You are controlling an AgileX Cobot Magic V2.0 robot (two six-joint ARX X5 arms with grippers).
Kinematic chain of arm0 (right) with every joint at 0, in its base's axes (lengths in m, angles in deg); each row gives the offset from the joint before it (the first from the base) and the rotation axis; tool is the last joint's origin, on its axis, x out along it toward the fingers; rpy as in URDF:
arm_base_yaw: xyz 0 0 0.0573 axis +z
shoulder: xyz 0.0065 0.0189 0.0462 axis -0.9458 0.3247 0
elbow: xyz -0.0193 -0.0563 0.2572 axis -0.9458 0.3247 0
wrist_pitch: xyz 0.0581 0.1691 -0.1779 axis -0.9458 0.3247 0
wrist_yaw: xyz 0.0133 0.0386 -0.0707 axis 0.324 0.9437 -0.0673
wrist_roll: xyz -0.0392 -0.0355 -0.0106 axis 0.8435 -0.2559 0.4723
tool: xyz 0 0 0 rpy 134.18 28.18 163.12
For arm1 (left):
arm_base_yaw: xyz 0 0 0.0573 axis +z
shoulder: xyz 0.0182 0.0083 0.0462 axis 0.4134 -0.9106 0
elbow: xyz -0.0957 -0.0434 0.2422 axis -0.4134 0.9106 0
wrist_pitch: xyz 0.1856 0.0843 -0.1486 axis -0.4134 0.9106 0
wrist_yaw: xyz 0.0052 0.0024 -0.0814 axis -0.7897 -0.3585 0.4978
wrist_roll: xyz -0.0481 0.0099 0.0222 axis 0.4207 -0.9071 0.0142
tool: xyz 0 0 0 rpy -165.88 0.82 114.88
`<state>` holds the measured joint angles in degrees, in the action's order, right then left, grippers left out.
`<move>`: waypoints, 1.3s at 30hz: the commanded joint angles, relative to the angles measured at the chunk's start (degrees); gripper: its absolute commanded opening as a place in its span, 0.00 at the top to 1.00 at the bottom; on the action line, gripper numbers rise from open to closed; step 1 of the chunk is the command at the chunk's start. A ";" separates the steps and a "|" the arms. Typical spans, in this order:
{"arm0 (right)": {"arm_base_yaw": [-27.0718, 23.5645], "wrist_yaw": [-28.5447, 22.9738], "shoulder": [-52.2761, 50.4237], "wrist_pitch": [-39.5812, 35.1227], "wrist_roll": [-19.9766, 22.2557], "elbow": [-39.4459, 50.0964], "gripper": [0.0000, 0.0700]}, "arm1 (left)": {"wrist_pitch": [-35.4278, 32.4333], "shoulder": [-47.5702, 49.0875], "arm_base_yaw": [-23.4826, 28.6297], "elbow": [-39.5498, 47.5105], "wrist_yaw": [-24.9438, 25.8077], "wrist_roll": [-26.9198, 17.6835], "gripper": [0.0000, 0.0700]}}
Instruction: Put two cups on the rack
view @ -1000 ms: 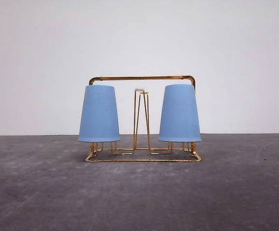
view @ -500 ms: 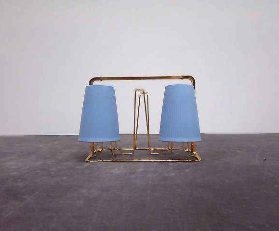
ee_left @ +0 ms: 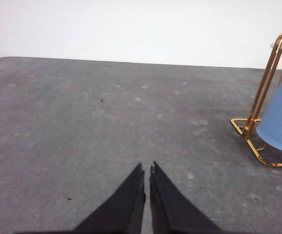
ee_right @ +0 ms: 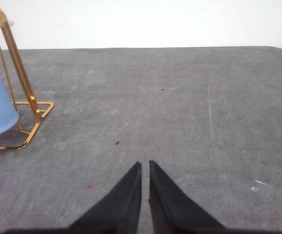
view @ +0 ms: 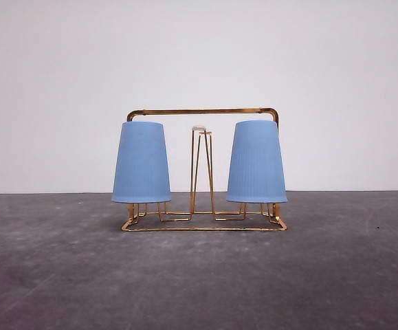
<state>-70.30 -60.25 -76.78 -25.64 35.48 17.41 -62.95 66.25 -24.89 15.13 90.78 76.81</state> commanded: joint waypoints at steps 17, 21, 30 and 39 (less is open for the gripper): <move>0.09 -0.04 0.02 -0.62 -0.13 0.20 0.96 | -0.68 0.11 0.04 0.83 -0.04 -0.39 1.00; 0.09 -0.04 0.02 -0.63 -0.13 0.20 0.96 | -0.68 0.11 0.04 0.83 -0.04 -0.39 1.00; 0.09 -0.04 0.02 -0.63 -0.13 0.20 0.96 | -0.68 0.11 0.04 0.83 -0.04 -0.39 1.00; 0.09 -0.04 0.02 -0.63 -0.13 0.20 0.96 | -0.68 0.11 0.04 0.83 -0.04 -0.39 1.00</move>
<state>-70.30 -60.25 -76.78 -25.64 35.48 17.41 -62.95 66.25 -24.89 15.13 90.78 76.81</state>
